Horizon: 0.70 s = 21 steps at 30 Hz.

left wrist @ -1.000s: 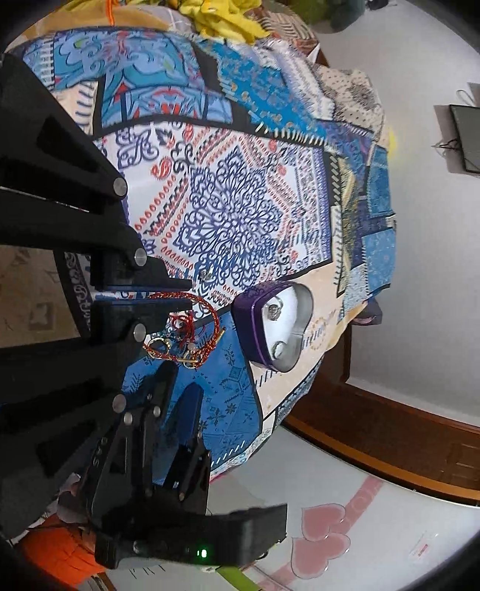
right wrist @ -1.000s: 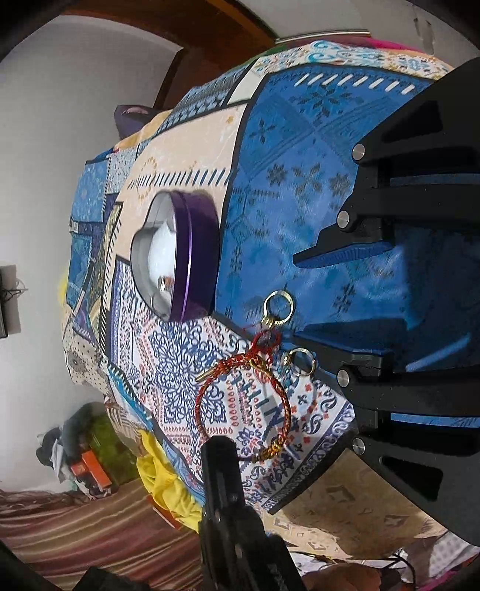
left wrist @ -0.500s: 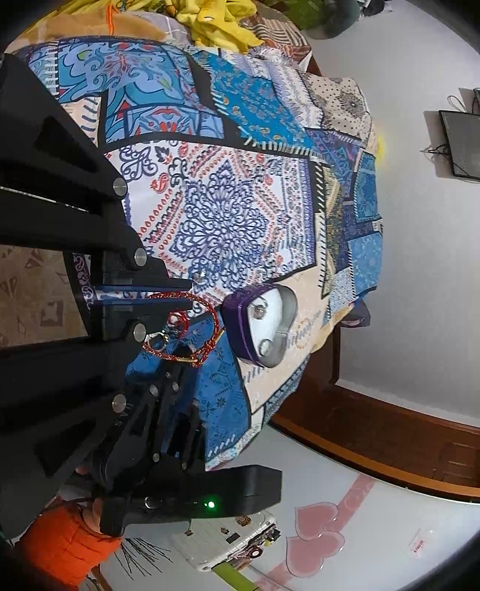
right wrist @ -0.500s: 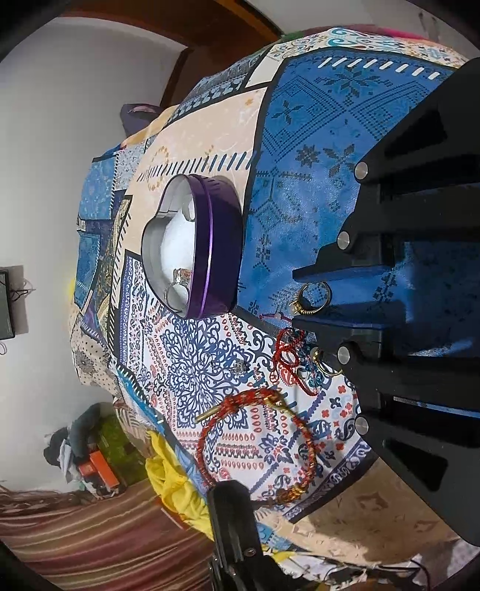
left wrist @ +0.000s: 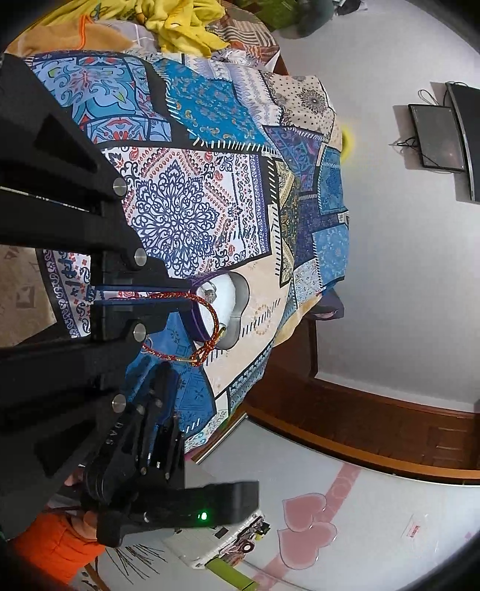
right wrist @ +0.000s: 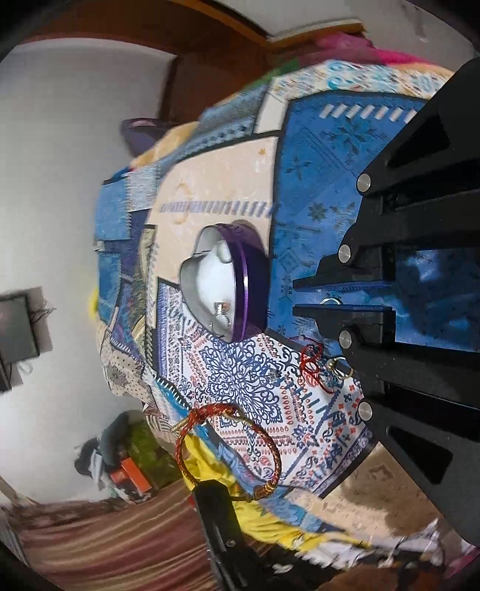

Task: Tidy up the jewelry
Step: 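Grasp the red beaded bracelet with the left tool while the right tool grasps a gold ring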

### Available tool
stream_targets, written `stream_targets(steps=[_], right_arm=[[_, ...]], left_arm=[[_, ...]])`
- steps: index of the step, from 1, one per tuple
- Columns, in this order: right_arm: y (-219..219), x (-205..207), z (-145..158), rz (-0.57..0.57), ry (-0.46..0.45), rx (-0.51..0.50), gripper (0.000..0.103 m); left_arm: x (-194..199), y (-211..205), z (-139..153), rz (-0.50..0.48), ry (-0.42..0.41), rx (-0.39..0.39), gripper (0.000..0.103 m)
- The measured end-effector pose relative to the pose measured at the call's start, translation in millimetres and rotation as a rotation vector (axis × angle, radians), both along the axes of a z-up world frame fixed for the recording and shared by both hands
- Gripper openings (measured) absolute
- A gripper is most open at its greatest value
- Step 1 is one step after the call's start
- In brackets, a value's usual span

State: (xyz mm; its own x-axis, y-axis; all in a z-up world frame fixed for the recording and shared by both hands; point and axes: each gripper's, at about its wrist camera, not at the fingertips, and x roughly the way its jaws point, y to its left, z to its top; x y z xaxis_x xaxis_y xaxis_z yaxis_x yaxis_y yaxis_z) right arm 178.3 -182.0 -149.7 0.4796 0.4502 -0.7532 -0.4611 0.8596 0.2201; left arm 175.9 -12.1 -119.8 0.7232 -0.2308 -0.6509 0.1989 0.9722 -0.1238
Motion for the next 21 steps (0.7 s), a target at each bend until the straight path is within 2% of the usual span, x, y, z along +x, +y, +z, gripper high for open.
stream_targets(steps=[1,3,5,12,14,15,21], right_arm=[[2,2,-5,0.007,0.037,0.003,0.035],[6,3,-15,0.001,0.052,-0.002,0.042],[12,1,-23,0.012,0.047,-0.039,0.042],[38,-8,-32,0.053,-0.075,-0.17,0.042],[38,-7,-32,0.055,-0.083,-0.173,0.034],[37,-6,-33,0.055,-0.079,-0.166,0.023],[29,-2,-27,0.053,-0.064,-0.135,0.022]], left_arm=[[0,0,-1,0.001,0.003,-0.002,0.001],[0,1,-4,0.003,0.01,-0.008,0.001],[-1,2,-6,0.006,0.014,-0.011,0.001],[2,8,-11,0.017,0.03,-0.022,0.001],[1,8,-11,0.019,0.029,-0.021,0.001],[1,8,-11,0.02,0.029,-0.02,0.001],[2,8,-10,0.02,0.031,-0.021,0.001]])
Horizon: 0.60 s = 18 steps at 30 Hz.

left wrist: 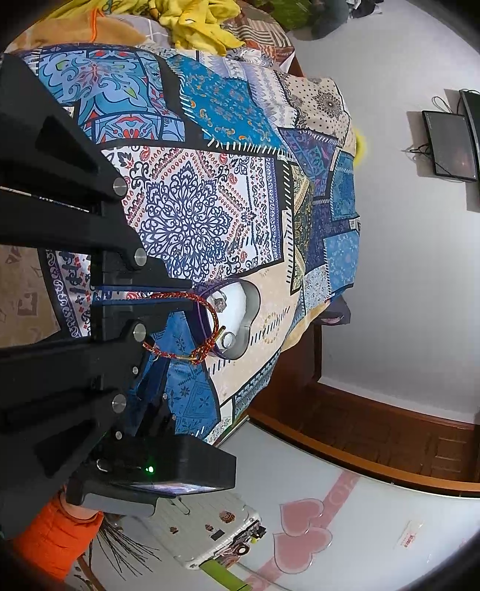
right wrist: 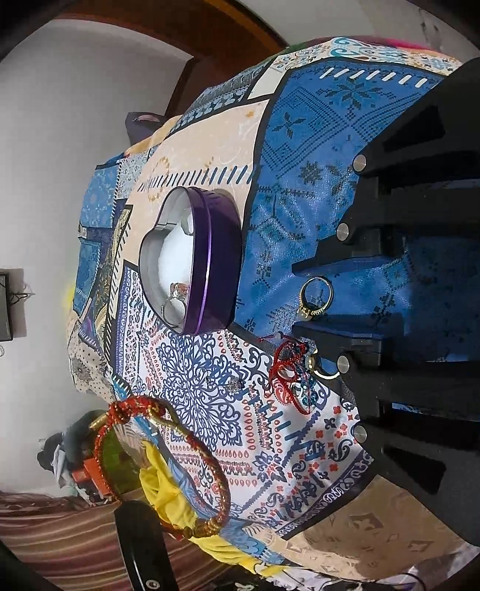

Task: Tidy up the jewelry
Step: 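Grasp the red beaded bracelet with the left tool while the right tool grasps a gold ring, then carry the bracelet and gold ring over the tin and open both tools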

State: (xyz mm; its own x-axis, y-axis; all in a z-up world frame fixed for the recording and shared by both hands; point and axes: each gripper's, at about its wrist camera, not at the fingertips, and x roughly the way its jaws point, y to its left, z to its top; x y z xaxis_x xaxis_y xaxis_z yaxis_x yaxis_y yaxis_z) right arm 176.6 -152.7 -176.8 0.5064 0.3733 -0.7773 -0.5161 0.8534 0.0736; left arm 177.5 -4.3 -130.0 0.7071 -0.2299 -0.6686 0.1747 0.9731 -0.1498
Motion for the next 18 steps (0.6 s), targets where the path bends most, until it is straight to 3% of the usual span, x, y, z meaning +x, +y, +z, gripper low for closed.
stream_targets(steps=[6,18], right_arm=[[-16,4,18,-0.04,-0.011,0.062,0.022],[-36,18,73,-0.106,-0.149,0.147,0.022]], left_arm=[[6,-2,6,-0.003,-0.02,0.009,0.001],[39,-6,15,0.018,-0.054,-0.025,0.001]])
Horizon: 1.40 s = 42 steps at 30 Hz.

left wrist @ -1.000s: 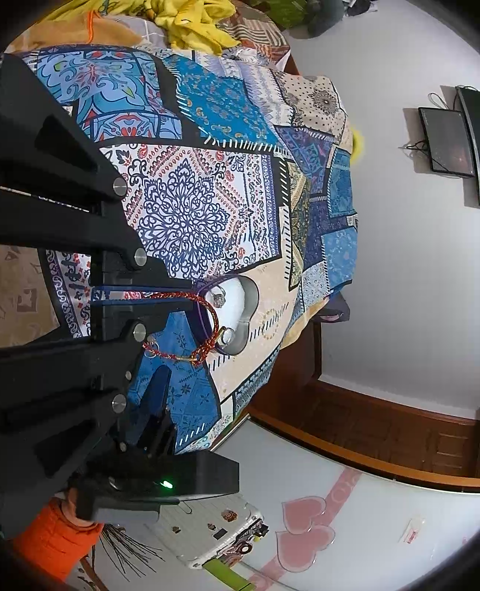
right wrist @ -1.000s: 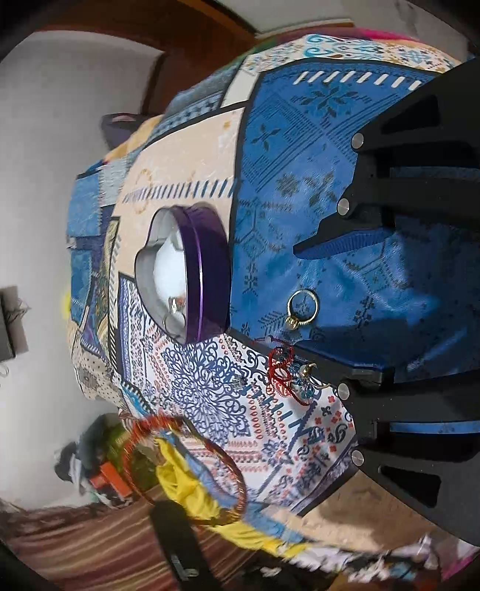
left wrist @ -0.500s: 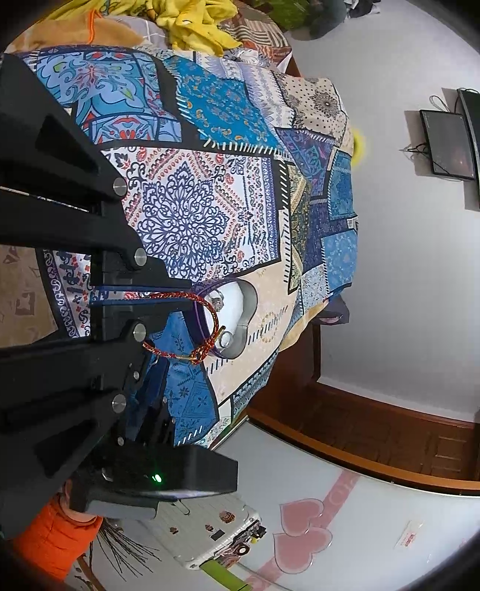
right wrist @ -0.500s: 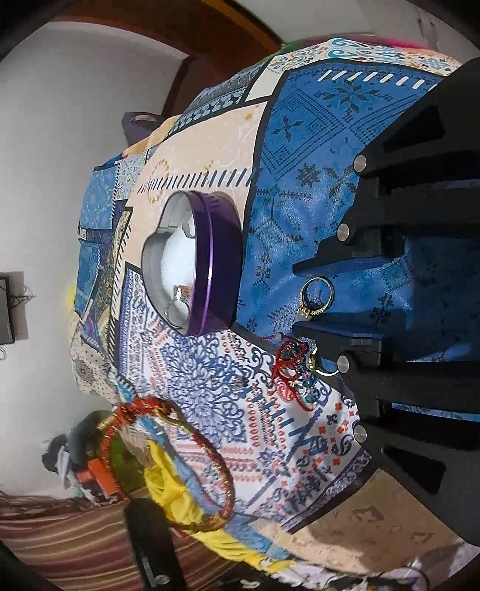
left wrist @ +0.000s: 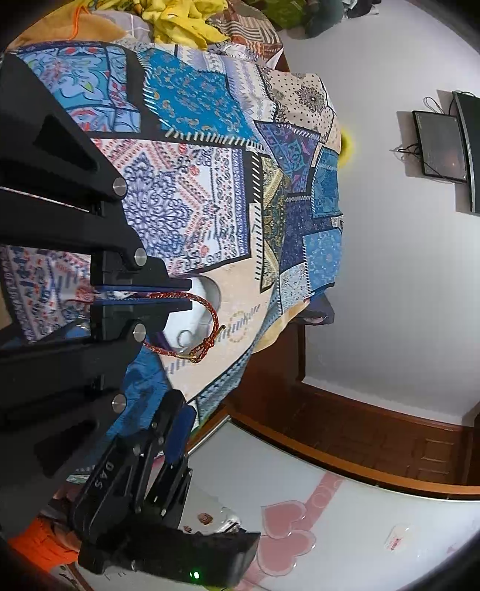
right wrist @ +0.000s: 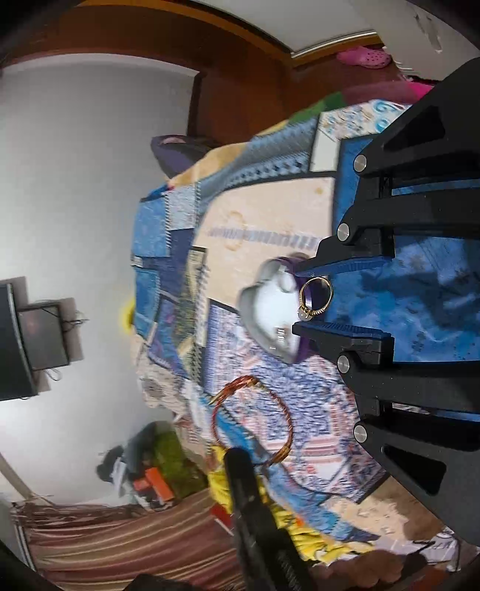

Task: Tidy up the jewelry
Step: 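Carry the bracelet and gold ring over the tin and open both tools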

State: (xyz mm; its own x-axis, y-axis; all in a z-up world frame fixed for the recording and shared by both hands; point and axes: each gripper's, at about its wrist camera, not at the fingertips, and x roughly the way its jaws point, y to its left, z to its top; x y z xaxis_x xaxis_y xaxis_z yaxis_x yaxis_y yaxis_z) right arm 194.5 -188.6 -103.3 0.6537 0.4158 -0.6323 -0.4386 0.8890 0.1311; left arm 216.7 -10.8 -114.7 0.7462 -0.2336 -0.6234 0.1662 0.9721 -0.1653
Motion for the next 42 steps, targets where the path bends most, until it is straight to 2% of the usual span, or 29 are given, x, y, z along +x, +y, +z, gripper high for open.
stream_targets(steps=[11,24,31,34,39,42], right_arm=[[8,23,-1,0.002,-0.01,0.014,0.022],[26,47,-26,0.067,0.074,-0.032,0.022],[29,58,-40,0.078,0.123,-0.051,0.023],[28,61,-44,0.067,0.142,-0.051,0.023],[30,61,-43,0.067,0.155,-0.061,0.023],[32,60,-41,0.073,0.157,-0.078,0.025]], left_arm=[[42,-5,-20,-0.005,0.04,0.002,0.001],[80,-15,-59,-0.04,0.149,0.015,0.001],[86,-16,-67,-0.05,0.179,0.019,0.001],[85,-12,-69,-0.056,0.197,-0.006,0.001],[80,-9,-70,-0.06,0.208,-0.005,0.002],[74,-7,-67,-0.056,0.199,0.001,0.007]])
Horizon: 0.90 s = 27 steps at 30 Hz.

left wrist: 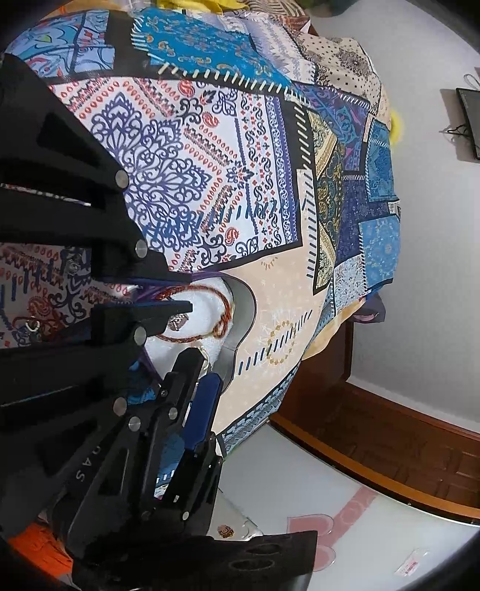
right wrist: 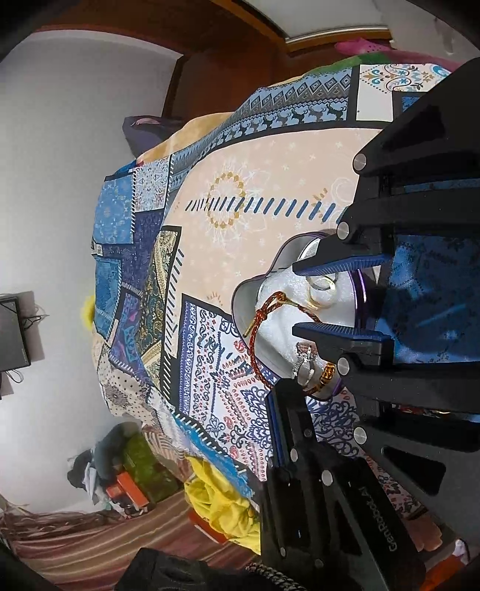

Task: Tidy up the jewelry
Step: 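Carry the bracelet and gold ring over the tin and open both tools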

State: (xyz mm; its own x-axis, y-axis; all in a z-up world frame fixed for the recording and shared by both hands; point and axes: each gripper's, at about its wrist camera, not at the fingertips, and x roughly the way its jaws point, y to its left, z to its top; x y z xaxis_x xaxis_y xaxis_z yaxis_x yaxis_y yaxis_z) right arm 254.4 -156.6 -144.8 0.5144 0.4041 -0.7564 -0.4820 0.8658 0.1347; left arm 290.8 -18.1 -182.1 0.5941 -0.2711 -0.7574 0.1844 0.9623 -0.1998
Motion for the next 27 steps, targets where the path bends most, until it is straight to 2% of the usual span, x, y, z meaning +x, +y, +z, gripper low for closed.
stream_targets(steps=[4,8,15,19,27], right_arm=[[0,-7,6,-0.001,-0.022,-0.015,0.035],[0,-15,15,-0.003,-0.049,-0.032,0.036],[-1,-35,35,-0.005,-0.111,-0.049,0.036],[-1,-51,43,-0.004,-0.145,-0.057,0.036],[4,-74,27,0.022,-0.103,-0.059,0.036]], left_arm=[[-7,6,6,0.009,-0.012,-0.005,0.011],[-19,11,17,0.019,-0.034,0.005,0.013],[-46,21,39,0.03,-0.09,0.031,0.029],[-63,24,46,0.026,-0.103,0.046,0.031],[-99,24,38,0.0,-0.08,0.097,0.037]])
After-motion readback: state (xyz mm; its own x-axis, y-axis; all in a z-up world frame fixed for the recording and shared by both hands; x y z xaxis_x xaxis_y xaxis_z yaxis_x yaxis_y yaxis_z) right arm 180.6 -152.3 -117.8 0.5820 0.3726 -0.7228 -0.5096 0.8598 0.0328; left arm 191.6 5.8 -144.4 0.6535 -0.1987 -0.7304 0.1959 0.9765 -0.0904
